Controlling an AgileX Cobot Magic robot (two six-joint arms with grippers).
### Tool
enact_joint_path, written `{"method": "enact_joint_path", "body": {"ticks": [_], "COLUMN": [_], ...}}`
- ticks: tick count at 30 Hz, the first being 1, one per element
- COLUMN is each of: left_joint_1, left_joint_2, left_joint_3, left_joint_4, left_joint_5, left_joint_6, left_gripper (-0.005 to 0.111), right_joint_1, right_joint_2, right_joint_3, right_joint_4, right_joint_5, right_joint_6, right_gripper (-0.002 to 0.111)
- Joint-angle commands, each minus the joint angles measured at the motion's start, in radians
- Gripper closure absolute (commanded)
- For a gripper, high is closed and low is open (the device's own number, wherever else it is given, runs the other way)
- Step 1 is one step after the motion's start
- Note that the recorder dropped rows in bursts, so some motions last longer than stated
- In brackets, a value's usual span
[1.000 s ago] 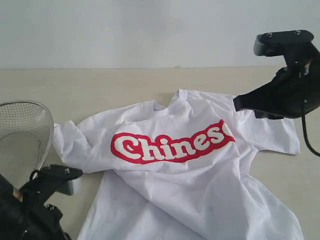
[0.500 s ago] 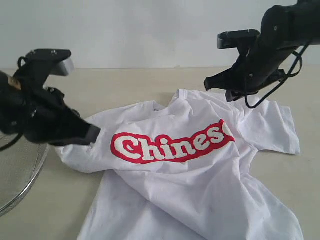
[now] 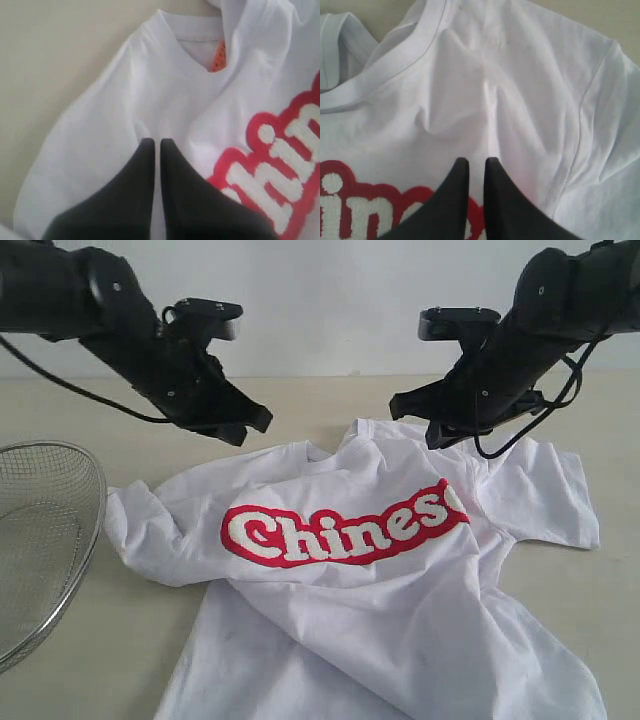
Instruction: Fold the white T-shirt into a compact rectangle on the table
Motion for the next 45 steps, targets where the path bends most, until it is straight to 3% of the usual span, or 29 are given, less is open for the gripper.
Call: {"method": "enact_joint_path", "body": {"ticks": [1, 13, 22, 38, 45], "left_joint_1": [0.013, 0.022, 0.028, 0.030, 0.070], "left_joint_2": [0.126, 0.309, 0.367, 0.580, 0.642], "left_joint_3": [-0.161, -0.324, -0.381, -0.749, -0.868], "left_joint_4": [0.006, 0.083, 0.279, 0.340, 0.380], "left_joint_5": [0.118, 0.195, 0.209, 0.367, 0.419], "left_joint_6": [0.012, -0.015, -0.113, -0.138, -0.166], "left_gripper": [0.102, 0.102, 0.102, 0.102, 0.102], "right_joint_1": [-0.008, -0.008, -0.008, -0.010, -0.068], "right_joint_2": [-0.005, -0.005, -0.005, -0.005, 0.003], "right_joint_3": [-0.006, -0.006, -0.006, -0.006, -0.006], "right_joint_4": [0.004, 0.057, 0.057, 0.027, 0.014], "right_joint_5": [0.001, -0.002, -0.011, -0.047, -0.077], "right_joint_6": [-0.031, -0.069, -0.069, -0.069, -0.037], "right_gripper": [0.102, 0.102, 0.102, 0.102, 0.102]}}
